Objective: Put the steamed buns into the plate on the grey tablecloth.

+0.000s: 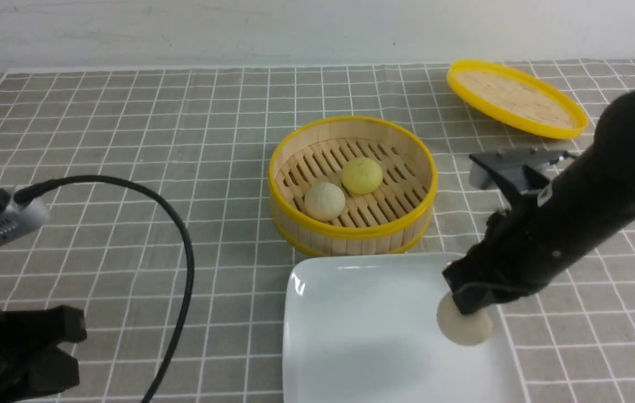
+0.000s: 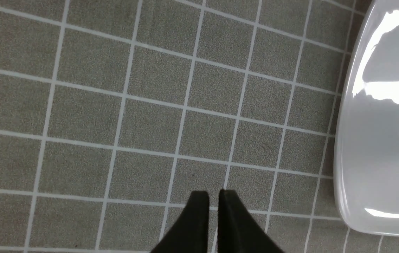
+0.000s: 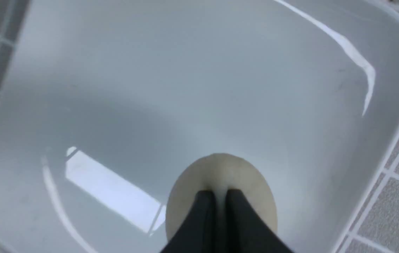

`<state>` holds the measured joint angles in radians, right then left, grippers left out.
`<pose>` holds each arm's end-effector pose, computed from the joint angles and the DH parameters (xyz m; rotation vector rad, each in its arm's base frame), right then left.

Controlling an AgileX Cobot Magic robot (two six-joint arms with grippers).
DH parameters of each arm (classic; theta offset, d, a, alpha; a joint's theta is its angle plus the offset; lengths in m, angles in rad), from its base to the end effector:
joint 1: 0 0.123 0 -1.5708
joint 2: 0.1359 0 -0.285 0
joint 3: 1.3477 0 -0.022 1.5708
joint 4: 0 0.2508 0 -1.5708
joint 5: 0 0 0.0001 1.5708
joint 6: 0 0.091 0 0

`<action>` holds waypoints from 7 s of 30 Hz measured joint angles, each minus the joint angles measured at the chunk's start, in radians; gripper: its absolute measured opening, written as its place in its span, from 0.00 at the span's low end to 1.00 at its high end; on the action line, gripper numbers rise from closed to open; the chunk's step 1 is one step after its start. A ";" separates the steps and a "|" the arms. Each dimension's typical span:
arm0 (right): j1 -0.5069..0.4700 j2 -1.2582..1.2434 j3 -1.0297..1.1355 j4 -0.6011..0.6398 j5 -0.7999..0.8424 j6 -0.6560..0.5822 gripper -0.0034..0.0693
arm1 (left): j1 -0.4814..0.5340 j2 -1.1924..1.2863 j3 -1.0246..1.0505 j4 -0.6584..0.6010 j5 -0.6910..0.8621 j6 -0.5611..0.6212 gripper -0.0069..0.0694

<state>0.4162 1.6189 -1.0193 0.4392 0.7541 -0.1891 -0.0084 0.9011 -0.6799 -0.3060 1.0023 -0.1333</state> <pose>0.2743 0.1502 0.2177 -0.4635 2.7958 0.5445 0.1450 -0.0243 0.2776 -0.3143 2.6800 -0.4406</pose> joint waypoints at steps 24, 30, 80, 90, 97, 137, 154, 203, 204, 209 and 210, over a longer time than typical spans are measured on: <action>-0.002 0.191 -0.537 -0.060 0.090 0.000 0.61 | 0.000 0.000 0.000 0.006 -0.065 -0.018 0.25; -0.002 0.430 -0.767 -0.059 0.044 0.000 0.51 | 0.000 0.000 0.000 0.011 -0.067 -0.018 0.31; 0.000 -0.003 -0.130 -0.014 0.078 -0.017 0.08 | 0.000 0.001 0.000 0.056 -0.088 -0.018 0.41; 0.000 0.144 -0.083 0.076 -0.092 -0.009 0.40 | 0.000 0.002 -0.001 0.056 -0.096 -0.018 0.41; -0.023 0.044 -0.238 0.032 0.171 -0.024 0.51 | 0.000 0.107 -0.091 0.067 -0.006 0.083 0.35; -0.059 -0.918 0.171 -0.333 0.421 0.056 0.04 | -0.516 1.288 -1.337 0.238 0.057 0.090 0.57; -0.059 -0.918 0.172 -0.334 0.415 0.056 0.05 | -0.516 1.277 -1.382 0.284 0.131 0.016 0.12; -0.059 -1.524 0.658 -0.324 -0.169 0.232 0.11 | -0.715 0.864 -0.611 0.104 -0.171 -0.027 0.74; -0.059 -1.524 0.666 -0.322 -0.185 0.232 0.11 | -0.715 0.857 -0.613 0.105 -0.171 -0.027 0.74; -0.059 -1.524 0.675 -0.318 -0.237 0.232 0.11 | -0.715 0.841 -0.615 0.120 -0.169 -0.027 0.71; -0.059 -1.524 0.675 -0.318 -0.237 0.232 0.11 | -0.715 0.841 -0.615 0.122 -0.169 -0.027 0.70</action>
<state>0.3577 0.0952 -0.3440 0.1209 0.5169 0.0426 -0.7234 1.7424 -1.2953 -0.1844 0.8337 -0.1607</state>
